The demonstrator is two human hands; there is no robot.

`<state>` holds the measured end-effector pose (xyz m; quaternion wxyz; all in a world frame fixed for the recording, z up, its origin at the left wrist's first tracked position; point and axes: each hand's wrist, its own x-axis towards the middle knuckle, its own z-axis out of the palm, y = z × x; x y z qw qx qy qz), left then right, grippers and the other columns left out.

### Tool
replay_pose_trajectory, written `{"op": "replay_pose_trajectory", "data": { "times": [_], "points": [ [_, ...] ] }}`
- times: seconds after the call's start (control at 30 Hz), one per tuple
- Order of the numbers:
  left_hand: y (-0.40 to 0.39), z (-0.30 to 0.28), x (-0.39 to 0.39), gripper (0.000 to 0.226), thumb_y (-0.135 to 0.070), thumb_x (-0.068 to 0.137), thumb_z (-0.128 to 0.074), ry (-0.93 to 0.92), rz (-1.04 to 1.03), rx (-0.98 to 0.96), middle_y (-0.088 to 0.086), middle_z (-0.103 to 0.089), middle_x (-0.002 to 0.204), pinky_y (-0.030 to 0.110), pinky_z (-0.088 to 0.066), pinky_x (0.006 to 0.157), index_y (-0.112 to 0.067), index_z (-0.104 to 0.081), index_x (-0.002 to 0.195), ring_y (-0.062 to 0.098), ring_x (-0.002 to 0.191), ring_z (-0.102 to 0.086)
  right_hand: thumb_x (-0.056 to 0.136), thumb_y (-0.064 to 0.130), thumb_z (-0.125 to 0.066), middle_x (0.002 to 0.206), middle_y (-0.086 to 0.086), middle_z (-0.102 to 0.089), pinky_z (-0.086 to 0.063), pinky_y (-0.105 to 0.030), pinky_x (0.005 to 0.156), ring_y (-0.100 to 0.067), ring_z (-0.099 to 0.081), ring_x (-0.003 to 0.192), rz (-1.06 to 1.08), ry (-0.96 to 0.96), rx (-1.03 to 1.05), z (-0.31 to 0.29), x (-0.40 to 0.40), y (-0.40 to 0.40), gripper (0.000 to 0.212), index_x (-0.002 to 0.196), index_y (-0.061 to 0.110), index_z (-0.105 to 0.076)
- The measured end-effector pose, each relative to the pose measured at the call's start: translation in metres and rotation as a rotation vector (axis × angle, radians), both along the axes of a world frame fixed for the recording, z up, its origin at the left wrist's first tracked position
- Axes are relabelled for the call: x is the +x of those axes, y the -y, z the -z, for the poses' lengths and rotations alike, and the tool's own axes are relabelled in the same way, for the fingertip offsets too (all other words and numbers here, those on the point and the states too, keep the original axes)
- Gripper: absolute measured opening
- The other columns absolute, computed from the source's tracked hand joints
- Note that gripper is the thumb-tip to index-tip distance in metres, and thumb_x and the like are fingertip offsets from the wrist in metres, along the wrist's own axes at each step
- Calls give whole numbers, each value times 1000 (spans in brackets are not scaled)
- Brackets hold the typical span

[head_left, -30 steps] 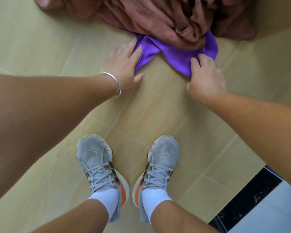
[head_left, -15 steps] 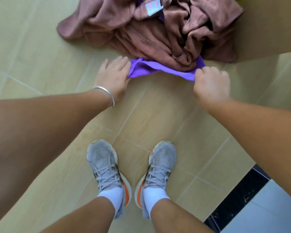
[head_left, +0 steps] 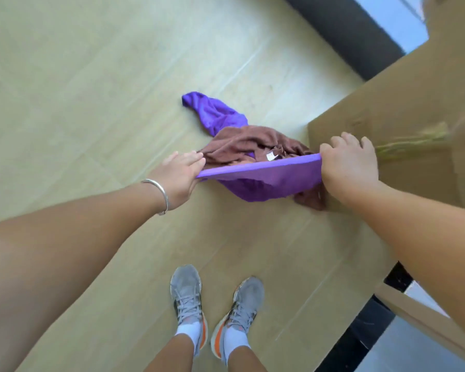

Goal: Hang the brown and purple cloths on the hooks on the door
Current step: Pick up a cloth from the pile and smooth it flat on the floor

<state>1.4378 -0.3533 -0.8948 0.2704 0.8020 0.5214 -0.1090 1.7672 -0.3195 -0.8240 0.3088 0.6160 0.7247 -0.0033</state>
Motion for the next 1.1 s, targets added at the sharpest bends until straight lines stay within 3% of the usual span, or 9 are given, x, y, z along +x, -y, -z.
{"op": "replay_pose_trajectory", "data": {
  "times": [0.2, 0.3, 0.43, 0.6, 0.77, 0.9, 1.1],
  "points": [
    [-56, -118, -69, 45, -25, 103, -30, -56, -51, 52, 2, -28, 156, 36, -9, 117, -14, -35, 146, 16, 144, -21, 86, 14, -48, 114, -4, -53, -30, -45, 106, -24, -40, 120, -178, 3, 114, -122, -70, -88, 26, 110, 19, -56],
    [-69, -172, -117, 39, -24, 103, -28, -44, -133, 79, 2, -42, 146, 34, -14, 112, -13, -46, 135, 19, 136, -34, 84, 9, -48, 110, -2, -53, -30, -43, 106, -23, -41, 116, -250, -23, 152, -173, -117, -118, 25, 105, 20, -56],
    [-71, -235, -183, 33, -22, 101, -28, -30, -253, 156, 6, -53, 123, 34, -25, 105, -9, -53, 118, 26, 117, -48, 82, 6, -50, 105, 0, -51, -30, -41, 105, -22, -40, 116, -324, -99, 197, -230, -184, -145, 25, 101, 22, -55],
    [-60, -307, -269, 33, -23, 101, -32, -92, -395, 288, 12, -54, 124, 41, -29, 103, -5, -53, 118, 31, 116, -49, 83, 7, -52, 110, -1, -54, -28, -42, 108, -22, -40, 122, -422, -205, 272, -289, -276, -161, 26, 103, 22, -57],
    [-29, -372, -344, 31, -23, 101, -35, -139, -533, 404, 13, -54, 122, 43, -32, 101, -3, -54, 115, 33, 115, -49, 91, 13, -49, 111, 0, -56, -30, -40, 105, -21, -42, 121, -534, -293, 363, -332, -361, -159, 17, 102, 23, -58],
    [8, -406, -383, 21, -20, 100, -35, -166, -604, 464, 6, -52, 99, 40, -37, 89, -8, -52, 98, 33, 98, -52, 93, 16, -48, 112, 1, -57, -30, -40, 103, -21, -42, 121, -614, -346, 370, -351, -409, -142, 16, 103, 22, -59],
    [76, -395, -393, 27, -24, 99, -35, -227, -698, 441, 8, -55, 113, 41, -35, 97, -7, -55, 108, 31, 109, -52, 93, 18, -46, 112, 6, -57, -34, -33, 97, -16, -44, 120, -746, -407, 294, -336, -433, -109, 21, 106, 28, -59]
  ]
}}
